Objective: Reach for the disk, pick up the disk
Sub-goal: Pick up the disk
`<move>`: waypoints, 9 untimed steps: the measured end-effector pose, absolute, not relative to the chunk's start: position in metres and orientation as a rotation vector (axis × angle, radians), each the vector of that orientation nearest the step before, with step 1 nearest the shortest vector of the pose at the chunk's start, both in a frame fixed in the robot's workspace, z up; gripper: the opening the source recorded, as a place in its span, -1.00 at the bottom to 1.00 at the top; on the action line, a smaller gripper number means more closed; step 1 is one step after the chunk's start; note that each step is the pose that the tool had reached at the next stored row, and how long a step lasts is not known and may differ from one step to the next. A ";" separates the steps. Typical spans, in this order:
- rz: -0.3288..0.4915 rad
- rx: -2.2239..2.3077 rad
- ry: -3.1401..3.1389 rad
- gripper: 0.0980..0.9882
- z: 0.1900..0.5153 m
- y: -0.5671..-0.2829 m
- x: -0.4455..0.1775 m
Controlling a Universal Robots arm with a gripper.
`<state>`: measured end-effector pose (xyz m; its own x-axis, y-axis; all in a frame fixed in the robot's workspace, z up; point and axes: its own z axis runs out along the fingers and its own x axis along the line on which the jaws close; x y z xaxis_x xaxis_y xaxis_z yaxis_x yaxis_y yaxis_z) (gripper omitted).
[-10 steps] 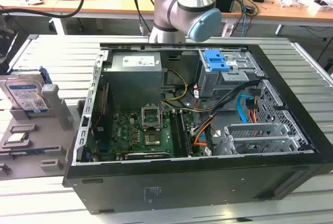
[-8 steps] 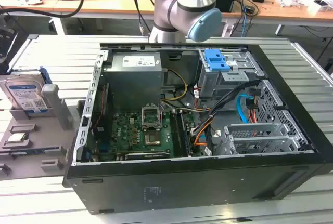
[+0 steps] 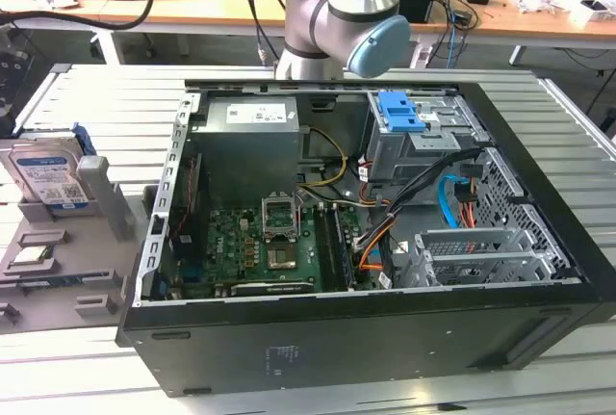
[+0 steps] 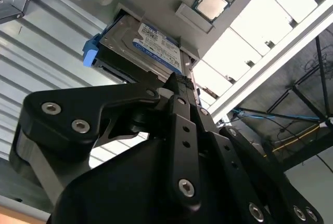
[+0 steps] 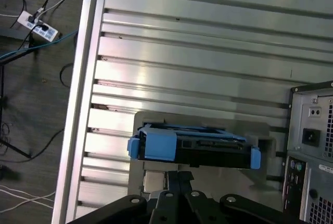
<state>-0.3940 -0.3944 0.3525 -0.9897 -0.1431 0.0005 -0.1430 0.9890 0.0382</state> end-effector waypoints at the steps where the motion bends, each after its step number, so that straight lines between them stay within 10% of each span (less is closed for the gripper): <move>1: -0.060 0.239 -3.129 -0.98 0.353 -0.394 -0.394; 9: -0.059 0.412 -3.108 -0.98 0.353 -0.394 -0.394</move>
<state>-0.3940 -0.3944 0.3525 -0.9654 -0.2608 0.0005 -0.2606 0.9647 0.0382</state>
